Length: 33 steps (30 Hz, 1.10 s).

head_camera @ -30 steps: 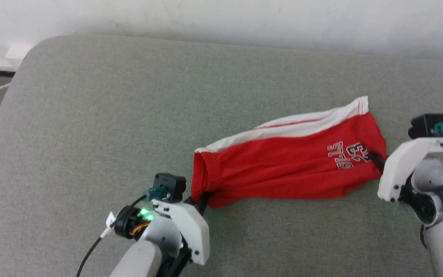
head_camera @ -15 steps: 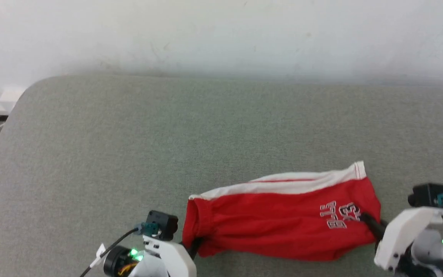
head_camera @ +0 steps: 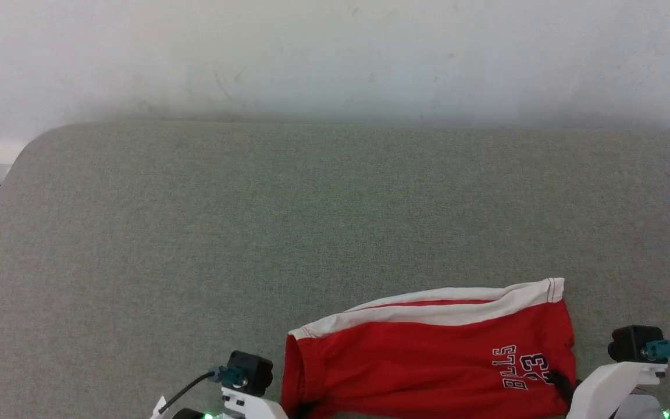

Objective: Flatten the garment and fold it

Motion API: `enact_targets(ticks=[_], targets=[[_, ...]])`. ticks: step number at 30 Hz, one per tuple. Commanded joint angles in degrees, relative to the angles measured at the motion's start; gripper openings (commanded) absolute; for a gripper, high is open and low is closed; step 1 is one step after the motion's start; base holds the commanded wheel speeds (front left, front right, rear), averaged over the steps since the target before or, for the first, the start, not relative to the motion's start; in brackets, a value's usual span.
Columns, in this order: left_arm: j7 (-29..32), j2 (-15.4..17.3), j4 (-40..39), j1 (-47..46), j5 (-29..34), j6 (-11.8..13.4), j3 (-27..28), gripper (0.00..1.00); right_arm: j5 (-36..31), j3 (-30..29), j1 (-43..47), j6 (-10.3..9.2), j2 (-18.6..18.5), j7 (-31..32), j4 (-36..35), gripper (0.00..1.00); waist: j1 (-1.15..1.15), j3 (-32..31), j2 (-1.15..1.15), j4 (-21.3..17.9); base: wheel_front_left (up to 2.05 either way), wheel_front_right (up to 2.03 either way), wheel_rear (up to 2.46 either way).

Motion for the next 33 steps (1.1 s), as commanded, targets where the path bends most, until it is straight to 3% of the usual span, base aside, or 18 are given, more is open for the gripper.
enact_targets(ticks=[1, 2, 10, 19, 23, 27, 33], targets=[[-0.11, 0.04, 1.03, -0.15, -0.01, -0.15, -0.29, 1.0, -0.67, 0.01, -0.34, -0.11, -0.29, -0.59, 0.34, 0.43, 0.0, -0.05, -0.01, 0.19, 0.0, 0.0, 0.0], [-0.51, -0.02, 1.33, -0.31, 0.17, -0.15, -0.39, 1.0, -0.98, -0.09, -0.55, -0.11, -0.45, -1.11, 0.69, 1.0, 0.0, -0.2, -0.01, 0.36, 0.0, 0.0, 0.0], [-5.41, 0.15, -0.64, 0.73, -0.23, -0.06, 0.77, 1.0, -1.64, 1.25, -0.9, -0.11, -3.72, -4.32, -2.09, 1.0, 0.0, -3.32, -0.01, 1.43, 0.0, 0.0, 0.0], [-11.93, 0.7, -12.3, 3.99, -1.53, 2.57, 5.46, 1.0, -0.95, 1.9, 0.59, -0.11, -6.45, -7.05, -8.11, 1.0, 0.0, -5.01, -0.01, 2.93, 0.0, 0.0, 0.0], [-23.11, 1.33, -14.74, 2.57, 3.65, 4.44, 8.34, 1.0, -1.69, 2.39, 1.61, -0.11, -7.35, -8.26, -8.64, 1.0, 0.0, -4.86, -0.01, 3.52, 0.0, 0.0, 0.0], [-34.71, 0.31, -12.34, 1.86, 8.36, 7.71, 11.09, 1.0, -3.2, 2.54, 2.27, -0.11, -8.02, -8.83, -8.42, 1.0, 0.0, -4.53, -0.01, 3.79, 0.0, 0.0, 0.0], [-36.81, -1.18, -10.41, 2.47, 14.56, 9.12, 13.56, 1.0, -5.0, 0.43, 2.62, -0.11, -6.56, -7.14, -6.5, 1.0, 0.0, -3.39, -0.01, 4.31, 0.0, 0.0, 0.0]])
